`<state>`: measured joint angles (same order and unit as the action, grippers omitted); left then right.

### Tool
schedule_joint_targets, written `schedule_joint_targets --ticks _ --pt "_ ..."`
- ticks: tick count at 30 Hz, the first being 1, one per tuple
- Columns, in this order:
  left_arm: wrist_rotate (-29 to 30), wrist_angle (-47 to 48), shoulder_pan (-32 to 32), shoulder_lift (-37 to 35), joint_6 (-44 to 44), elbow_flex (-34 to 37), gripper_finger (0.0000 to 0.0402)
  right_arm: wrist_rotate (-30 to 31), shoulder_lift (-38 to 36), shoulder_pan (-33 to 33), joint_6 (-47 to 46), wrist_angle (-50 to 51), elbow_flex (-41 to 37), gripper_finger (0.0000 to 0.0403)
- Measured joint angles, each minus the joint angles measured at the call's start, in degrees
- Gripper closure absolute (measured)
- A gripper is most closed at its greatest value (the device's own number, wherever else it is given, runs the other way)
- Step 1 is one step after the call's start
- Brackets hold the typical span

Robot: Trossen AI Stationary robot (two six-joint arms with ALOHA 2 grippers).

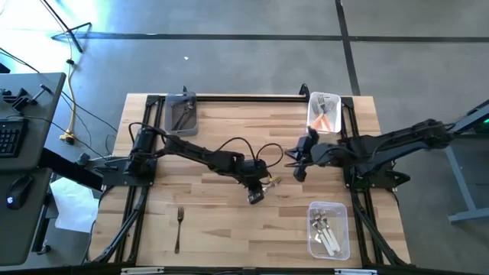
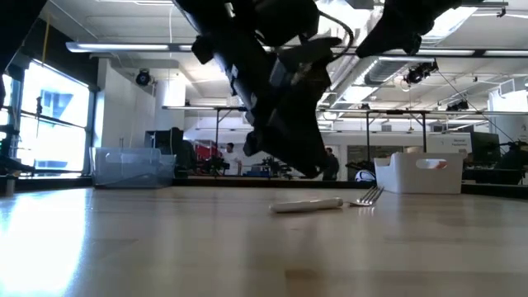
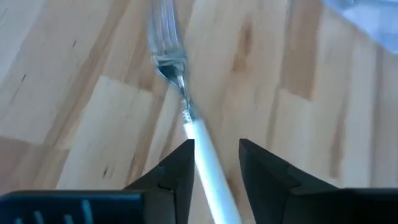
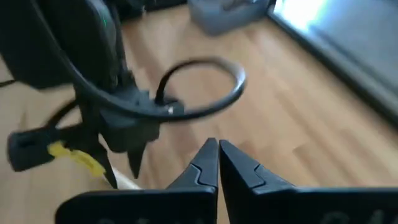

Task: Sort silverware by color (type)
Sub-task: Put the white fork into the transparent bin

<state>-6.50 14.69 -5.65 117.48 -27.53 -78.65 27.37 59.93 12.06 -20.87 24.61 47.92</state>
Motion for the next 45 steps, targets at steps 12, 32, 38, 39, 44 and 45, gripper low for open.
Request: schedule_joint_targets --ticks 12,32,38,39,44,45 --pt "5.06 -7.86 -5.61 -13.15 2.49 17.05 0.0367 -14.50 20.98 2.33 -6.41 -0.06 -0.04 0.0403" --pt "22.37 -58.15 -9.68 -34.99 -4.70 57.46 0.0401 -16.15 36.05 -7.27 -5.97 -4.18 0.07 0.0403" --pt "25.21 -63.39 -9.64 -34.96 -1.82 59.60 0.0401 -12.75 35.27 -11.39 -1.00 -12.18 0.02 0.0403" --pt "25.20 -64.62 -9.64 -34.88 -1.15 60.13 0.0401 -14.03 34.73 -11.97 -0.67 -12.46 0.07 0.0403" --pt "25.22 -73.62 -9.38 -34.91 2.06 63.81 0.0401 -17.37 32.10 -11.93 -6.19 -10.43 1.95 0.0403" --pt "25.20 -75.84 -9.38 -34.89 2.64 64.76 0.0401 -18.41 32.08 -11.01 -7.19 -10.36 2.47 0.0402"
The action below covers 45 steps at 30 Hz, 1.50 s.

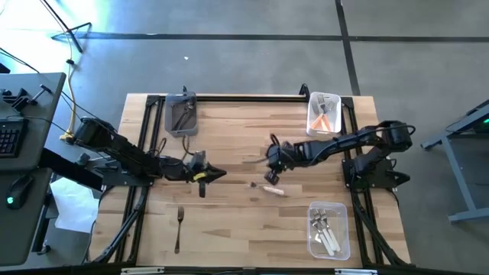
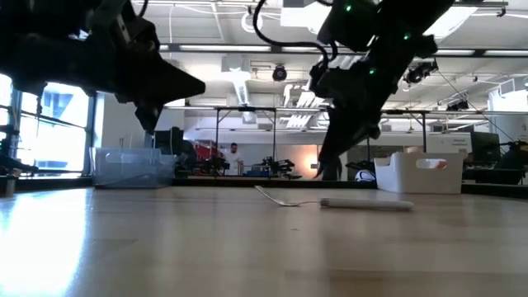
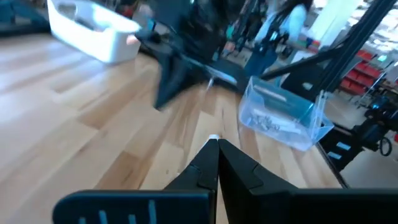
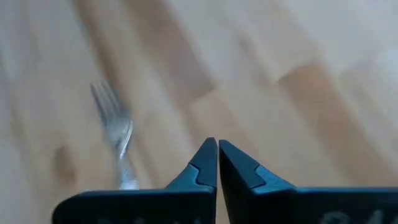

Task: Sort silverware by color (type)
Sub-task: Put the white fork into the transparent bin

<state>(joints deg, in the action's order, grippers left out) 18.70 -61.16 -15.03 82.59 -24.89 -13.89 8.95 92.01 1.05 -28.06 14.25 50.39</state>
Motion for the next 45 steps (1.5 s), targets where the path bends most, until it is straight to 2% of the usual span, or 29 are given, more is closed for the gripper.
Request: schedule_joint_targets --ticks 4,8,12,16,22,29,35,39,45 --pt "0.24 -8.40 -0.01 -0.02 2.98 3.42 0.0401 -0.49 0.95 5.22 -3.02 1.32 0.65 0.0387" --pt "0.68 -12.43 0.11 -0.02 4.96 4.96 0.0401 -0.28 2.44 9.71 -0.01 0.15 0.68 0.0335" --pt "0.23 -12.23 0.13 0.00 5.11 4.84 0.0401 -0.21 3.50 11.42 6.62 -3.21 0.72 0.0279" --pt "0.18 -12.16 0.13 0.06 5.40 4.78 0.0401 -2.46 5.41 11.48 17.16 -5.67 0.70 0.0252" --pt "-0.02 -11.20 0.13 0.07 5.64 4.77 0.0401 -6.68 10.02 10.33 27.48 -6.46 1.70 0.0254" --pt "-0.02 -10.60 0.13 0.07 5.99 4.77 0.0401 -8.63 15.01 8.97 34.26 2.37 9.25 0.0265" --pt "-0.04 -10.52 0.13 0.07 6.01 4.74 0.0401 -10.06 18.60 8.20 33.88 11.10 15.76 0.0266" --pt "-0.06 -10.50 0.00 0.07 6.01 4.74 0.0401 -9.83 20.77 8.20 30.25 16.66 19.34 0.0268" --pt "-0.09 -10.57 0.00 0.07 6.01 4.74 0.0401 -9.66 24.17 8.23 27.88 23.82 24.64 0.0307"
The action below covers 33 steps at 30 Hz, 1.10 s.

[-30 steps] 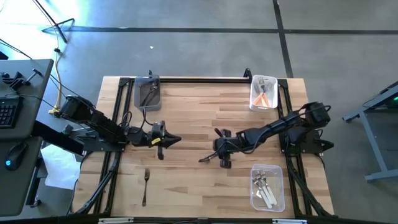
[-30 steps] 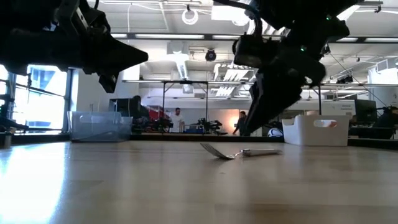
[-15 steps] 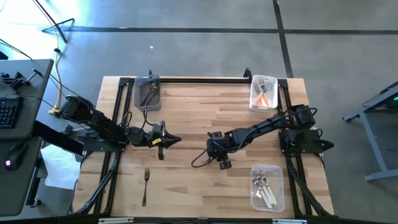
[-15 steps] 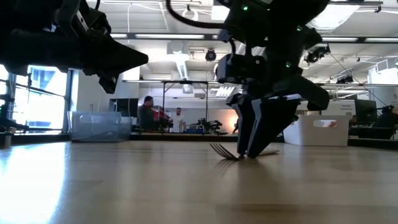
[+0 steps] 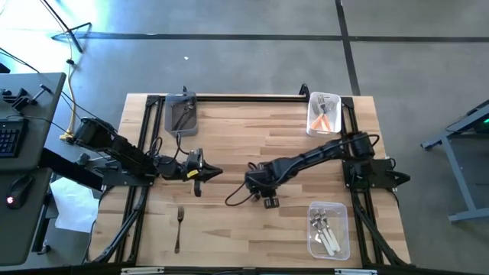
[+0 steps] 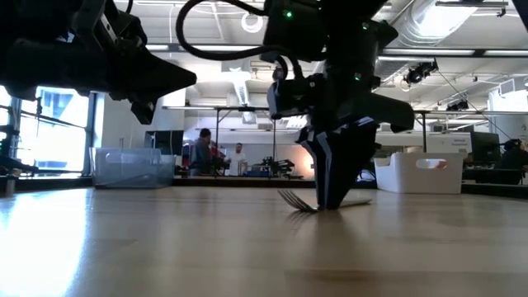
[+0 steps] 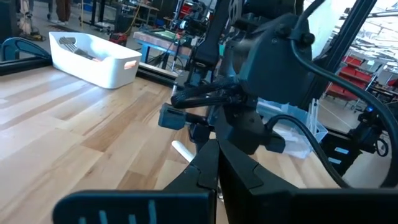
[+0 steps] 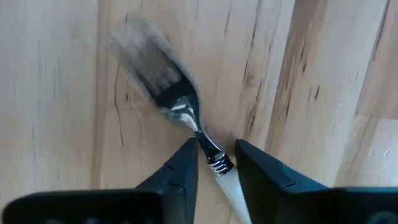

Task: Sort silverware by color (type)
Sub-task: Put the white fork into the transparent bin

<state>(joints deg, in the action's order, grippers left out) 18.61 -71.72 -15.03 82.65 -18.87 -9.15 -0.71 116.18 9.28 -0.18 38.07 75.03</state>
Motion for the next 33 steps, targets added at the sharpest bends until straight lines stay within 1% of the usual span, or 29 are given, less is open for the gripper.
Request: schedule_joint_targets --ticks 3,7,9,11,16,22,25,27,30,33 --pt "0.00 0.01 0.00 0.00 -0.39 0.00 0.0401 -0.47 0.31 -0.18 -1.01 0.80 1.55 0.0338" --pt "0.00 0.15 -0.02 0.00 -0.45 0.00 0.0401 -3.03 0.50 -1.04 -3.17 3.31 3.16 0.0376" --pt "-0.01 0.18 -0.02 0.00 -0.48 0.00 0.0401 -3.09 0.62 -1.07 -4.22 4.64 3.88 0.0387" --pt "-0.02 0.25 -0.02 0.00 -0.52 0.00 0.0401 -4.68 0.73 -1.09 -5.40 6.55 4.70 0.0394" --pt "-1.33 0.33 0.00 0.00 -1.01 0.00 0.0401 -8.08 0.85 -1.09 -9.60 9.43 7.80 0.0398" --pt "-1.60 0.33 0.00 0.00 -1.01 0.00 0.0401 -9.80 0.79 -0.94 -16.11 15.76 12.75 0.0402" --pt "-1.60 0.33 -0.02 0.00 -0.94 0.00 0.0401 -10.27 0.69 -0.50 -16.89 18.67 15.54 0.0402" --pt "-1.60 0.33 -0.01 0.00 -0.94 0.00 0.0401 -9.35 0.53 -0.33 -17.76 19.69 16.17 0.0402" --pt "-2.10 0.33 0.00 0.00 -0.94 0.00 0.0401 -7.88 0.51 0.33 -19.42 20.87 14.98 0.0399" --pt "-2.54 0.33 -0.01 0.00 -0.90 0.00 0.0401 -4.55 0.51 2.44 -19.80 20.62 13.73 0.0372"
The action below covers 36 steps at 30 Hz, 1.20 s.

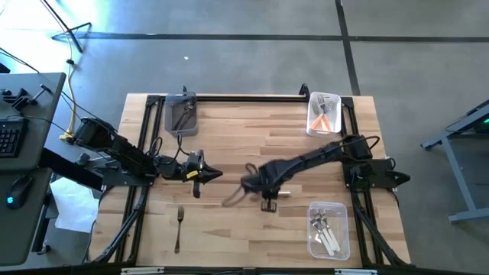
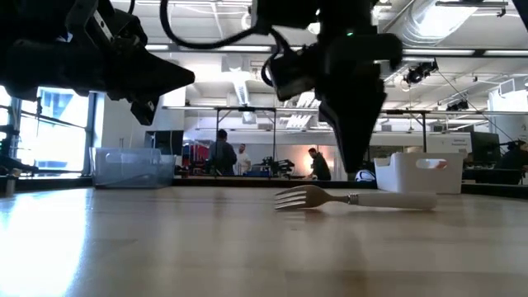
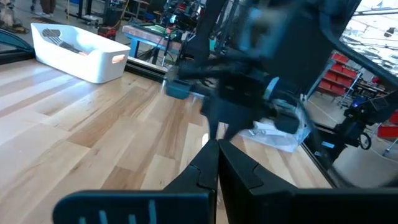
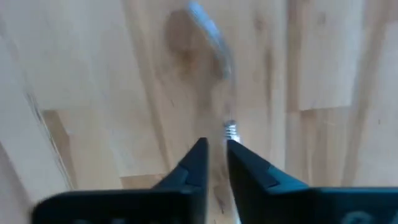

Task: Sort silverware by color (type)
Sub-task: Put the white fork into the transparent bin

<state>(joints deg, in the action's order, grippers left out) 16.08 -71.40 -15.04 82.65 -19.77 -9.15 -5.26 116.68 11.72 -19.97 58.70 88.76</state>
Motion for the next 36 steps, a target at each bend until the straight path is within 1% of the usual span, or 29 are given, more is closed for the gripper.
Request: schedule_joint_targets --ticks 4,5,8,11,13,16,19,22,24,27,29,32,36 --pt "-0.02 0.00 0.01 0.00 0.41 0.00 0.0401 8.47 0.00 2.81 1.33 -1.82 -1.32 0.0310" --pt "-0.02 -0.02 0.01 0.00 0.42 0.00 0.0401 9.62 0.00 2.88 1.73 -2.92 -1.93 0.0295" --pt "-0.02 -0.03 0.01 0.00 0.39 0.00 0.0401 9.84 0.00 2.54 2.24 -6.64 -4.41 0.0266" --pt "-0.02 -0.04 0.01 0.00 0.42 0.00 0.0401 9.53 0.00 1.78 1.75 -8.78 -6.79 0.0260" --pt "-0.02 -0.04 0.01 0.00 0.42 0.00 0.0401 8.52 0.00 1.29 1.49 -9.42 -8.21 0.0266" --pt "-0.02 -0.04 0.01 0.00 0.44 0.00 0.0401 5.73 -0.28 0.84 1.58 -11.86 -9.98 0.0287" --pt "-0.02 -0.04 0.00 0.00 0.46 0.00 0.0401 4.43 -0.50 0.62 1.93 -13.24 -10.94 0.0322" --pt "-0.02 -0.04 0.01 0.00 0.47 0.00 0.0401 3.54 -0.44 0.38 2.05 -13.22 -10.69 0.0371" --pt "-0.02 -0.05 0.00 0.00 0.47 0.00 0.0401 3.44 -0.12 0.27 2.36 -11.69 -9.31 0.0388" --pt "-0.02 -0.04 0.01 0.00 0.48 0.00 0.0401 2.66 0.20 0.27 2.08 -8.36 -6.07 0.0378" --pt "-0.04 -0.04 -0.01 0.00 0.46 0.00 0.0401 1.85 -1.07 0.38 1.49 -6.32 -4.40 0.0375" --pt "-0.09 -0.02 0.01 0.00 0.46 0.00 0.0401 0.40 -5.09 1.19 -1.34 -5.99 -4.11 0.0385" --pt "-0.08 0.09 -0.01 0.00 0.46 -0.02 0.0401 0.98 -13.38 3.02 -7.97 -2.81 -5.73 0.0389"
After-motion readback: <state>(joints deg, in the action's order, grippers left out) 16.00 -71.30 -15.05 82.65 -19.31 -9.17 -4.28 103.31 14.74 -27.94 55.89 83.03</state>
